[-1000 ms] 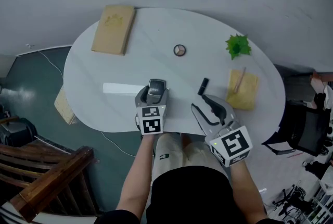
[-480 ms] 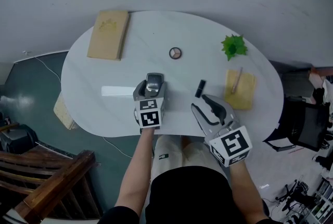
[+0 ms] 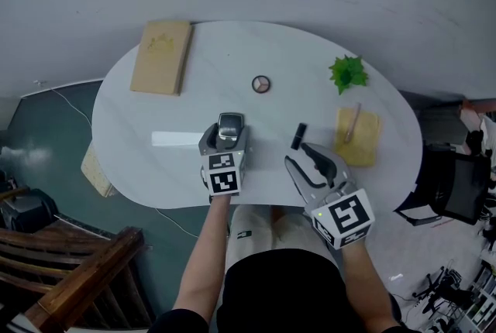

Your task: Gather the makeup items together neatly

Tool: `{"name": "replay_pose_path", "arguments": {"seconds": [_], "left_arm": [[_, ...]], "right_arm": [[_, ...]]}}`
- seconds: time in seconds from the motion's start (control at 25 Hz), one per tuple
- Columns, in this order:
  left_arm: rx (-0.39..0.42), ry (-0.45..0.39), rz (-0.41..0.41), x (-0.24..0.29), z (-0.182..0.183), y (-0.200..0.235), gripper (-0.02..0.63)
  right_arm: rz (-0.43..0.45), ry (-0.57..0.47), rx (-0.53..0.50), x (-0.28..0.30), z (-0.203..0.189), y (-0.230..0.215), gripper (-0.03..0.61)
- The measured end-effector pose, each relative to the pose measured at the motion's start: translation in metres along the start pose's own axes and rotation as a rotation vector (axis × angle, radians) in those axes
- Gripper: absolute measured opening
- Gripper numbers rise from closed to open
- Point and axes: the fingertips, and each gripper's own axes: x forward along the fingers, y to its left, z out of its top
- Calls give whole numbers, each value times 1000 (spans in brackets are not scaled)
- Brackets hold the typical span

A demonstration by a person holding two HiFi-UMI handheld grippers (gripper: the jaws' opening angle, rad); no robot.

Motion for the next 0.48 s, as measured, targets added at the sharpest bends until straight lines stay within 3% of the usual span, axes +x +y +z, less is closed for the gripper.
{"name": "replay_pose_path", "arguments": {"seconds": [0.2,0.48], "left_arm": [[9,-3,-23,-2,1,-3,334],[33,-20,-32,-17,8,-1,330]], "right_arm": [[-3,-7,2,4,3,-1,152],[-17,13,1,21,7,-1,152]]}}
